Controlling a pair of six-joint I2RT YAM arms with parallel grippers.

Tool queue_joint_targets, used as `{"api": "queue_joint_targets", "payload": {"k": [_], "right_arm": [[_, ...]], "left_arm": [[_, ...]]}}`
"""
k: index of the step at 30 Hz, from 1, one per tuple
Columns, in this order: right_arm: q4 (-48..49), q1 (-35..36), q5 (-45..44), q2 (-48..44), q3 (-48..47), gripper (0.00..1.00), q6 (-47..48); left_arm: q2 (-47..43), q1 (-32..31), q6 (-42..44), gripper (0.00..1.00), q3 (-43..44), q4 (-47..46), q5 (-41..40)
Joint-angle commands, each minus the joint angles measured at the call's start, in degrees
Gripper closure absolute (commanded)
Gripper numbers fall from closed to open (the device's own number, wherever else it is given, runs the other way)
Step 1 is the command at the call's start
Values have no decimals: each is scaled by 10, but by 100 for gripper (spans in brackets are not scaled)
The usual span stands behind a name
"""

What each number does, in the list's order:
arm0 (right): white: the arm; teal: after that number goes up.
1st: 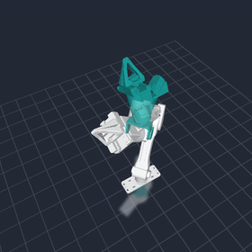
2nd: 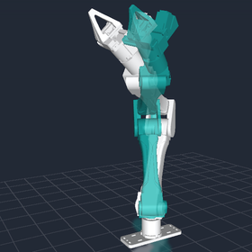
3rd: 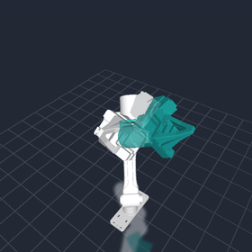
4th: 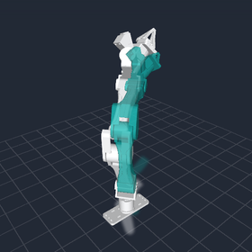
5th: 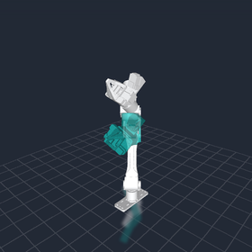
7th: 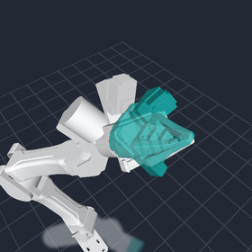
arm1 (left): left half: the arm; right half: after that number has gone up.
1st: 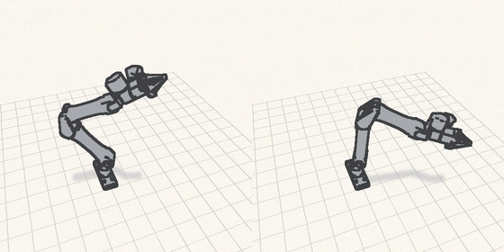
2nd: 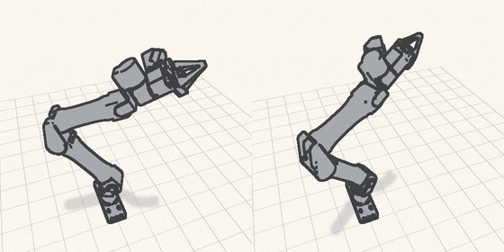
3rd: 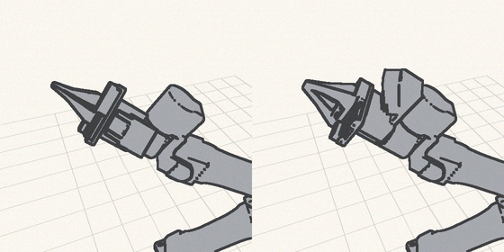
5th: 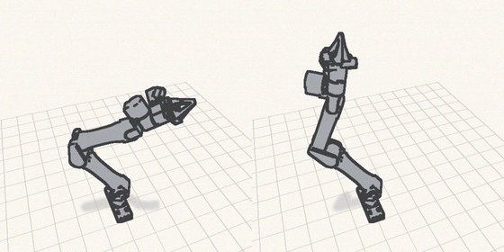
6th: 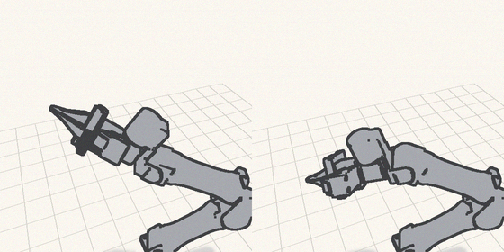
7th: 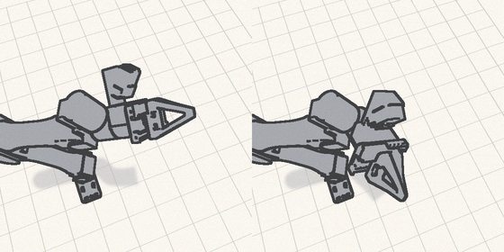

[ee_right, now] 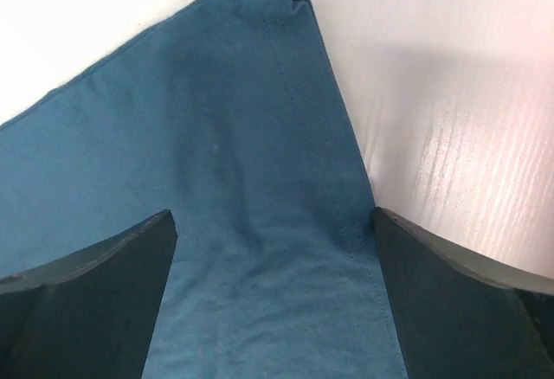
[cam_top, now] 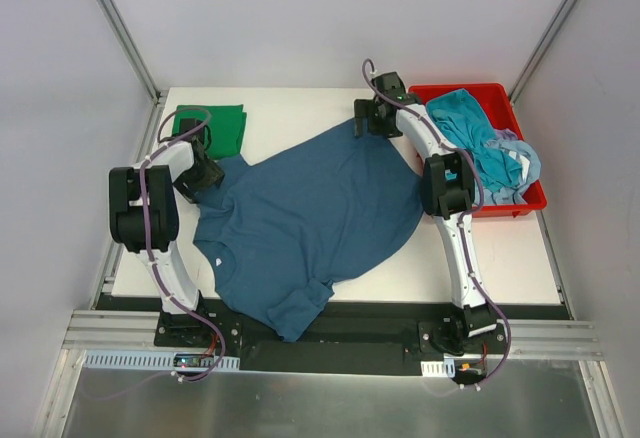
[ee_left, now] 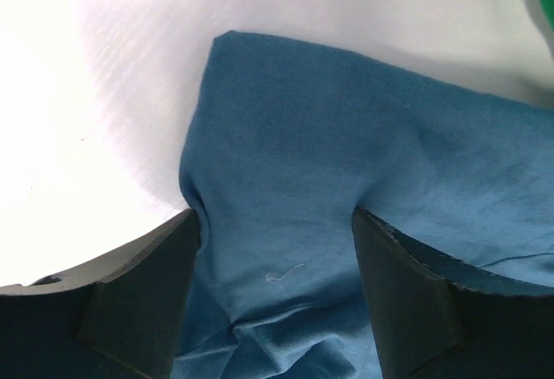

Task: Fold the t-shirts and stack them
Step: Flatten out the tshirt

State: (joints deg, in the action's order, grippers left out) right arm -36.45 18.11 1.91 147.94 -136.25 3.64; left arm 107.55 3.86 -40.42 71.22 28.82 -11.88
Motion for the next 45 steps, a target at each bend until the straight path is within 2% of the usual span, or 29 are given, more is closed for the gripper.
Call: {"api": "queue_joint_targets", "payload": {"k": [1, 5, 8, 9, 10, 12, 15, 19, 27, 31, 35, 38, 39, 40, 41, 42, 43, 45], "right_arm": [[-48, 10, 25, -5, 14, 7, 2], [-71, 28, -34, -11, 26, 23, 27], [-94, 40, -144, -20, 34, 26, 23], [-106, 42, -167, -20, 34, 33, 20], [-117, 40, -176, -21, 34, 42, 15], [-129, 40, -190, -29, 43, 61, 9], [-124, 40, -200, -48, 73, 80, 7], [-111, 36, -262, -93, 122, 99, -17], [54, 19, -293, -254, 315, 100, -11], [81, 18, -303, -280, 332, 100, 6], [121, 14, -309, -279, 330, 99, 14], [139, 9, -300, -252, 300, 94, 15], [134, 7, -293, -237, 280, 90, 19], [119, 6, -289, -218, 251, 78, 23], [98, 5, -284, -203, 222, 60, 28], [78, 4, -272, -189, 186, 41, 35], [57, 6, -255, -181, 155, 31, 42], [44, 7, -239, -186, 133, 23, 43]], "left_arm": [[13, 5, 21, 38, 21, 11, 21], [19, 5, 39, 68, 30, 11, 40], [7, 4, 40, 88, 27, 11, 38], [-1, 4, 39, 96, 23, 11, 34], [-11, 4, 40, 100, 20, 11, 33], [-27, -1, 51, 100, 20, 10, 27], [-44, -13, 73, 100, 32, 11, 21], [-58, -37, 112, 100, 67, 10, 11], [-47, -103, 191, 100, 174, 8, -51], [-32, -103, 217, 100, 234, -3, -48], [-4, -103, 278, 100, 268, -74, -32], [64, -100, 306, 82, 329, -89, -40], [91, -100, 316, 71, 362, -87, -52], [120, -99, 328, 47, 406, -82, -66], [144, -99, 327, 28, 440, -66, -75], [160, -99, 326, 16, 478, -45, -75], [172, -100, 327, 4, 507, -31, -69], [160, -100, 321, 1, 525, -19, -55]]}}
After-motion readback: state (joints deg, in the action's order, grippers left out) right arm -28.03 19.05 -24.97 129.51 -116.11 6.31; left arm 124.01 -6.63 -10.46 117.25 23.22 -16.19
